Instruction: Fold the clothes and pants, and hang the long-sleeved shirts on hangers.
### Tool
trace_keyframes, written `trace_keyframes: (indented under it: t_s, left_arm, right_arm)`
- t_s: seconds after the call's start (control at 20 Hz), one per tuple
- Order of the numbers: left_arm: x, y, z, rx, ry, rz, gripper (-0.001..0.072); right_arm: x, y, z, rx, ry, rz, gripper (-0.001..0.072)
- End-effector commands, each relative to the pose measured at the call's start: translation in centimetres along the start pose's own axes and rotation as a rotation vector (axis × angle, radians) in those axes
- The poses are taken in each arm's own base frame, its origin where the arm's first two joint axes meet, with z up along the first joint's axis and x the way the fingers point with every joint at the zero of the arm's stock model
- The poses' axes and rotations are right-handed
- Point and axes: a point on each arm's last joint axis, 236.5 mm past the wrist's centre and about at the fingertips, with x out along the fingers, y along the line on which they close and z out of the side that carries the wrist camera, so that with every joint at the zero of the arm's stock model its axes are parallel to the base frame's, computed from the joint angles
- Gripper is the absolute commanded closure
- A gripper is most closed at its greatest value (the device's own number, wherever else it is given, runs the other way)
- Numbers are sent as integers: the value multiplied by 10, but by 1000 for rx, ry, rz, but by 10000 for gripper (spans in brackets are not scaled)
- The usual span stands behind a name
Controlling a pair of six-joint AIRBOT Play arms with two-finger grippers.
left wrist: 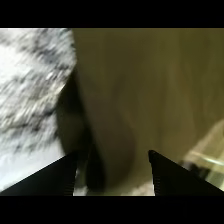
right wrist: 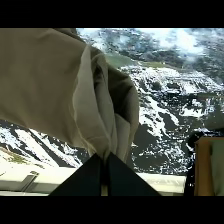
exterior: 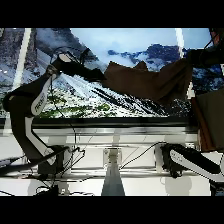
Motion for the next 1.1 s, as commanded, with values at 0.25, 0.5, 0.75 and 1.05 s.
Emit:
trace_keyframes:
  t_s: [0.25,0.5,0.75,1.05]
  left_arm:
    - [-24,-29,46,75,-177,25,690]
    - [-218,-107,111,280,-564,80,691]
    - [-418,-207,78,476,-970,217,690]
    - [-503,-291,-27,698,-1123,478,690]
  right_arm:
    - [-10,6,24,-30,-131,21,696]
    - [-79,2,54,-33,-424,-3,696]
    - [-201,-1,48,-106,-744,-62,696]
    - [-295,19,-6,-133,-962,-11,696]
